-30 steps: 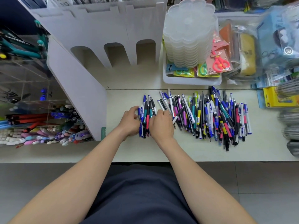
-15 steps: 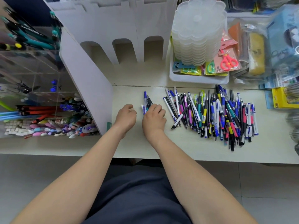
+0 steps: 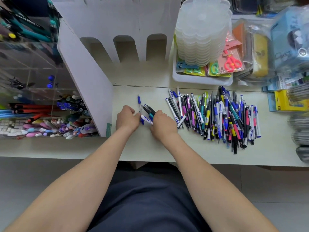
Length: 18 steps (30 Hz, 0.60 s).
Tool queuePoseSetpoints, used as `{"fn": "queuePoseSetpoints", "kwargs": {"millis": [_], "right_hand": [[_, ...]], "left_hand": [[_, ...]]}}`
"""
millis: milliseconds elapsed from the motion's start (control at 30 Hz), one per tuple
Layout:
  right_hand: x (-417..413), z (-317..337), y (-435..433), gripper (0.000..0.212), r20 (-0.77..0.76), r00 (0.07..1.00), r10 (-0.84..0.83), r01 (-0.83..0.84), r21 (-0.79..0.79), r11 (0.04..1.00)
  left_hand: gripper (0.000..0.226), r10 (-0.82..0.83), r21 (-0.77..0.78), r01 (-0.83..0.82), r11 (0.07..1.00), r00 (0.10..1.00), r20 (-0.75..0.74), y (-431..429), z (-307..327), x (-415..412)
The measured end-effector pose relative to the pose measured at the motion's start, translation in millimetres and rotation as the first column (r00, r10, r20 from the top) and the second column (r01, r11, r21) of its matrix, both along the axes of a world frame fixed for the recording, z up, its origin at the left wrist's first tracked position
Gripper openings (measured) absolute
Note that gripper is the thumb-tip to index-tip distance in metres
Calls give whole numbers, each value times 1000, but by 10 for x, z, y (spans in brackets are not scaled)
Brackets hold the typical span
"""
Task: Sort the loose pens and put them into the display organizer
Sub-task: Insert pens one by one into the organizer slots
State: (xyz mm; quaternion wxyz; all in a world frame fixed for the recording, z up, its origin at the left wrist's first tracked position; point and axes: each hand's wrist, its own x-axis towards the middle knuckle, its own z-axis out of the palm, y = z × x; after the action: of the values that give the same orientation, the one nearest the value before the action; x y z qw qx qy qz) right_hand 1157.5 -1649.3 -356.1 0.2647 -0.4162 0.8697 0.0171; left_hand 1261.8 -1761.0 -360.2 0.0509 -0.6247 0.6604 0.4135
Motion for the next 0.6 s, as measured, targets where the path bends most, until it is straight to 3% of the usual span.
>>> {"fn": "queuePoseSetpoints", "kwargs": {"millis": [133, 267, 400, 500, 600], "right_hand": [[-177, 157, 157, 31, 239, 965, -105, 152, -188, 970], [-192, 196, 271, 21, 551, 798, -243, 475, -328, 817], [-158, 170, 300, 18, 612, 716, -337, 642, -385, 664], [-166, 141, 330, 8, 659, 653, -372, 720, -389, 575], [-181, 140, 366, 12, 677, 637, -369, 751, -436, 497]], "left_hand": [[46, -114, -86, 123, 989, 988, 105, 18, 44, -82], [38, -256, -227, 263, 938, 965, 62, 69, 90, -241], [55, -301, -199, 320, 926, 946, 120, 103, 151, -360], [45, -300, -210, 329, 921, 941, 157, 121, 159, -388], [36, -286, -164, 303, 939, 951, 118, 116, 160, -385]]}}
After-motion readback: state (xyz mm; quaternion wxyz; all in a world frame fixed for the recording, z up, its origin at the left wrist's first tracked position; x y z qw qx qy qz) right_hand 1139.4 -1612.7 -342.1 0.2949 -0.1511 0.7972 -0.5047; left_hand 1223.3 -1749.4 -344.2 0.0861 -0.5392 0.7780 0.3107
